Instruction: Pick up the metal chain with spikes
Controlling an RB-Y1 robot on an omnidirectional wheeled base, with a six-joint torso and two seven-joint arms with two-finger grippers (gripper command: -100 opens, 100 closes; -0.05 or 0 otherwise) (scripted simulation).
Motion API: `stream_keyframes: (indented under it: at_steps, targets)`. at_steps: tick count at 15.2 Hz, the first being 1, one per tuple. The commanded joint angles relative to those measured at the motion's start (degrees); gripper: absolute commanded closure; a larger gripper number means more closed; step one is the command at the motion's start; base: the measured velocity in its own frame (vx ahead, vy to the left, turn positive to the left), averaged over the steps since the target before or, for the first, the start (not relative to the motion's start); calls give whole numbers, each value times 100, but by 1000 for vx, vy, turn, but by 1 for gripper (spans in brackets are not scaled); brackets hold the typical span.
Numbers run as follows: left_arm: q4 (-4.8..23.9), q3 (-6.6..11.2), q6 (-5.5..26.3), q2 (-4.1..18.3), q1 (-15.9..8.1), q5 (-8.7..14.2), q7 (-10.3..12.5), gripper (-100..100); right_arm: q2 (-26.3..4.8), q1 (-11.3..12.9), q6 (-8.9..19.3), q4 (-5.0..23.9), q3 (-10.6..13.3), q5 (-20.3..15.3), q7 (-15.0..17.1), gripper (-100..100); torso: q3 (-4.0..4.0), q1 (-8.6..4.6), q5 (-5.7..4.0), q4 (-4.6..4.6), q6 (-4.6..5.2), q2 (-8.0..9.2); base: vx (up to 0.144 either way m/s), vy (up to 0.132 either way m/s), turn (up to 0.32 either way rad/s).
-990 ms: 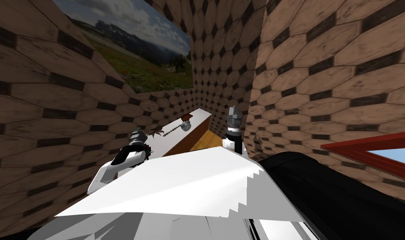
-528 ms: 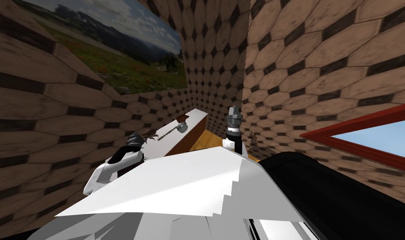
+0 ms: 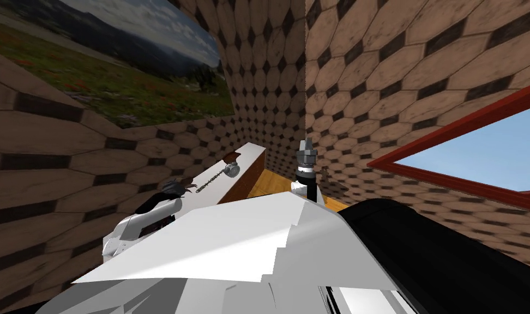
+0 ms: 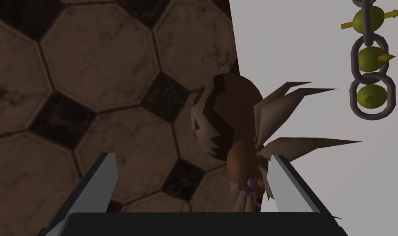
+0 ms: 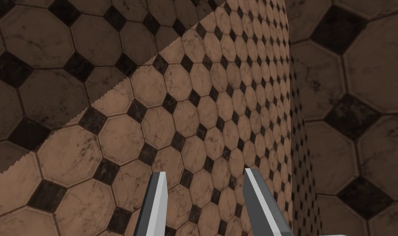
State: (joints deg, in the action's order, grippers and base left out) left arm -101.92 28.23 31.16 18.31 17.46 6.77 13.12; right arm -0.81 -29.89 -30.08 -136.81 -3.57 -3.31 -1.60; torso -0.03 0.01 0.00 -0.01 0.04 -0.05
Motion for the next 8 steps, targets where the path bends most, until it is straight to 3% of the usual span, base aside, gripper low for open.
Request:
stream_keyframes:
  at_steps: [1, 2, 4, 5, 8]
  targets:
    - [50, 54, 199, 31, -4, 51, 28, -100, 0, 0, 0, 0, 0, 0, 0, 0, 0, 0, 0, 0, 0, 0, 9, 7, -44]
    - [224, 179, 372, 61, -72, 119, 82, -100, 0, -1, 0, 0, -1, 0, 0, 0, 0, 2, 0, 0, -6, 1, 11, -2, -163]
    - [224, 179, 480, 61, -72, 119, 82, -100, 0, 0, 0, 0, 0, 0, 0, 0, 1, 0, 0, 0, -2, 1, 9, 1, -144]
    - [394, 301, 675, 89, -138, 185, 135, -100, 0, -1, 0, 0, -1, 0, 0, 0, 1, 1, 0, 0, -5, 2, 10, -3, -227]
    - [561, 419, 1023, 115, -203, 249, 186, -100, 0, 0, 0, 0, 0, 0, 0, 0, 0, 0, 0, 0, 1, 0, 13, 3, -272]
